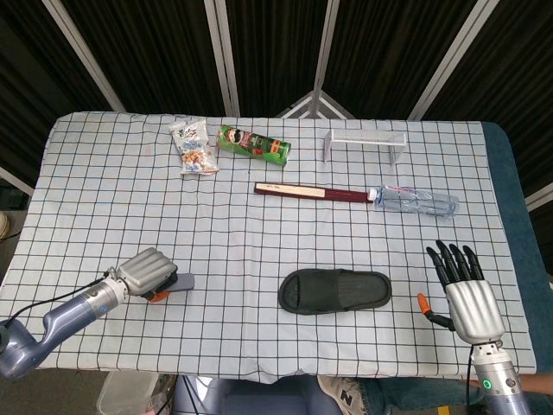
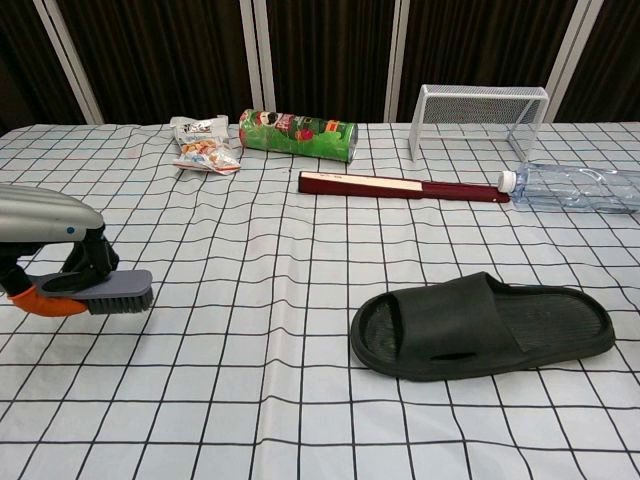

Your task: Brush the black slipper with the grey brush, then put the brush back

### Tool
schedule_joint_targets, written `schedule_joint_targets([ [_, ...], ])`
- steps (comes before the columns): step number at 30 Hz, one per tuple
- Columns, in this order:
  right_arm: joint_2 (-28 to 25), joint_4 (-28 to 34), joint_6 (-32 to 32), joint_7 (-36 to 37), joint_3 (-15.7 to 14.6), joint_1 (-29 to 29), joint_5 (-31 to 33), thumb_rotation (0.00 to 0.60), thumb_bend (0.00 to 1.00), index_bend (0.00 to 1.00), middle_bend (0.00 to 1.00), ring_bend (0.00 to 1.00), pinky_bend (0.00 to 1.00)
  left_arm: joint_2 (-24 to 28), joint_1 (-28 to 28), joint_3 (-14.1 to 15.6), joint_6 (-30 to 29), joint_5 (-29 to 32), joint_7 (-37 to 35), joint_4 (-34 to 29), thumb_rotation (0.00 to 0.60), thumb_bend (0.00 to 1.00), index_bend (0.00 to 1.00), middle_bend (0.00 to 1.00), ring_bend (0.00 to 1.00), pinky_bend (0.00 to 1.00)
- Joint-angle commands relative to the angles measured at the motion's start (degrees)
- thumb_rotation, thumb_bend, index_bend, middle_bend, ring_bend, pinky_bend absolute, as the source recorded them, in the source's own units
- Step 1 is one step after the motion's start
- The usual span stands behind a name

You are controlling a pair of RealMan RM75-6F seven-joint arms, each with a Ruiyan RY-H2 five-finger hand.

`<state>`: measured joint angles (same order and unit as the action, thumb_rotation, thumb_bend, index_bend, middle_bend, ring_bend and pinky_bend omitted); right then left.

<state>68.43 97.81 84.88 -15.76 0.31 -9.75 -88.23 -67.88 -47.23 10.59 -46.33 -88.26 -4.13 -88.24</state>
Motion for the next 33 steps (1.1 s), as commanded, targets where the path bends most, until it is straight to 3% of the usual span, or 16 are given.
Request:
schedule_joint_targets([
  [1,0.12,-0.22,-0.24,0.35,0.02,0.11,0.13,0.352,0.48,0.00,0.00,0.00,0.00,-2.63,2.18,-0.03,-2.69,-1.35,2.28,3.50,0.600,0.73,0.49,0.55,0.48,0.42],
  [6,0.21,-0.87,-1.01,1.56,-0.25,0.57,0.51,0.352,0.48,0.00,0.00,0.00,0.00,-7.50,4.85,-1.76,-6.42,-1.24,6.06,10.15,0.600,0.64,0.42,0.48,0.39,0.35],
  [11,-0.13,-0.72,-0.99,1.79,-0.09,0.89,0.28,0.352,0.48,0.00,0.00,0.00,0.00,-10.26,5.86,-2.61,-6.32,-0.62,5.45,13.17,0.600,0.57,0.38,0.44,0.36,0.34],
  [16,-0.42,-0.59,-1.15,2.01,0.03,1.13,0.34,0.350,0.48,0.00,0.00,0.00,0.00,-10.56,6.38,-3.34,-5.80,0.43,4.89,12.83,0.600,0.21,0.12,0.27,0.22,0.24],
  [19,-0.55,-0.50,-0.99,2.26,0.16,1.29,0.23,0.352,0.48,0.00,0.00,0.00,0.00,-10.00,7.26,-4.11,-7.79,0.43,2.83,10.94,0.600,0.10,0.05,0.20,0.18,0.22],
  [26,-0.85,-0.19,-0.25,2.44,0.37,1.77,-0.20,0.352,0.48,0.00,0.00,0.00,0.00,-6.32,9.55,-4.41,-14.25,-2.26,-4.53,5.62,0.600,0.02,0.01,0.12,0.14,0.22],
  [33,-2.36,0.86,2.50,2.56,1.07,3.23,-0.30,0.355,0.48,0.00,0.00,0.00,0.00,4.82,17.84,-2.55,-30.35,-6.28,-11.45,-4.96,0.600,0.02,0.00,0.01,0.00,0.15],
])
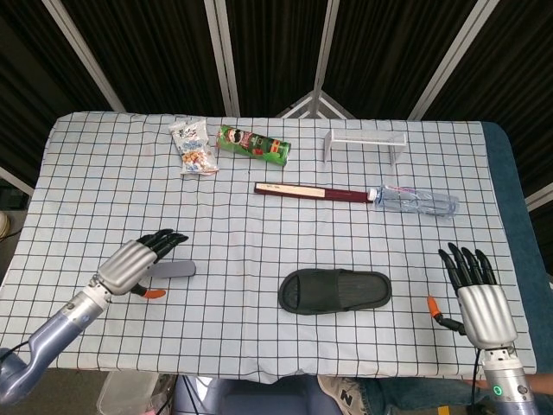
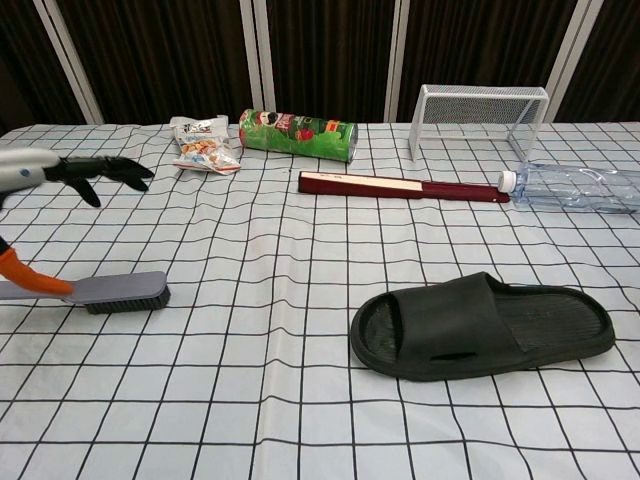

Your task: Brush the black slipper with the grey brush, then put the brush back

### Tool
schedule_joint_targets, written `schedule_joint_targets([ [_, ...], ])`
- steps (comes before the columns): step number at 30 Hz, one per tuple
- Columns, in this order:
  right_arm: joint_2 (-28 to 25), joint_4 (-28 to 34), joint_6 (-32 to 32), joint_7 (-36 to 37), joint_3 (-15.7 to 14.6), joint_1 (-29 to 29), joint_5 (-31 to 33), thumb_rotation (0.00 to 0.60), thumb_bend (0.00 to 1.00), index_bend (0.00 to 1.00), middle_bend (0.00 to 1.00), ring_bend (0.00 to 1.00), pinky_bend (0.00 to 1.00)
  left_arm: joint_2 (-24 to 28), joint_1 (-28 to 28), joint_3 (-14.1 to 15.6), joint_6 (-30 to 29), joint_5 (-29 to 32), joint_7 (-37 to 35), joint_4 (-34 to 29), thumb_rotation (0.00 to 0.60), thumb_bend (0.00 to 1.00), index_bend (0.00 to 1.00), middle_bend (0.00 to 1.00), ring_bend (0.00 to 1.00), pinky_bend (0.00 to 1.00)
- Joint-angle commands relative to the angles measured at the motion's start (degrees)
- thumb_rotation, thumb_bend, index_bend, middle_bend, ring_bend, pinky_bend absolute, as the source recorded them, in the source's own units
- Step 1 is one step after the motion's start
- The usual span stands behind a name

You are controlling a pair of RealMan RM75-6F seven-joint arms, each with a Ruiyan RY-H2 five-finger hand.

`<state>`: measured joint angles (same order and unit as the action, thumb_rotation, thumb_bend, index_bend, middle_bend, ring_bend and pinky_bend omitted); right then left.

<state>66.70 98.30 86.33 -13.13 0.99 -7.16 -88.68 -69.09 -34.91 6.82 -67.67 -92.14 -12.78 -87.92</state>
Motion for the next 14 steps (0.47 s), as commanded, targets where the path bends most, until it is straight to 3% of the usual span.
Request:
schedule_joint_targets([
  [1,-1.10,0.54,1.70,-0.69,0.66,1.16,0.83,0.358,0.48,0.00,0.00,0.00,0.00,7.84,8.48,1.85,-12.66,-1.92,-0.11,-6.24,0.600,0.02,0.00,0.00,0.00,0.12],
  [4,-2.49,1.14,2.11,-3.81,1.23,2.42,4.21,0.350,0.47,0.00,0.00,0.00,0.00,9.04,19.27,1.80,-25.26,3.93,14.16,-7.96,0.600,0.02,0.00,0.00,0.00,0.08],
  [7,-3.62,2.50,0.47,-6.36,1.65,2.81,8.44,0.350,0.47,0.00,0.00,0.00,0.00,5.52,27.21,0.68,-34.74,8.70,20.98,-7.61,0.600,0.02,0.00,0.00,0.00,0.05],
  [9,-4.35,4.05,-1.47,-6.87,1.80,2.62,11.00,0.352,0.47,0.00,0.00,0.00,0.00,3.40,30.08,-0.05,-37.19,10.91,21.81,-5.70,0.600,0.02,0.00,0.00,0.00,0.05],
  [14,-5.63,6.88,-4.41,-5.27,1.49,2.04,12.18,0.411,0.46,0.00,0.00,0.00,0.00,3.87,30.80,-0.62,-35.32,11.00,20.02,-4.75,0.600,0.02,0.00,0.00,0.00,0.05],
])
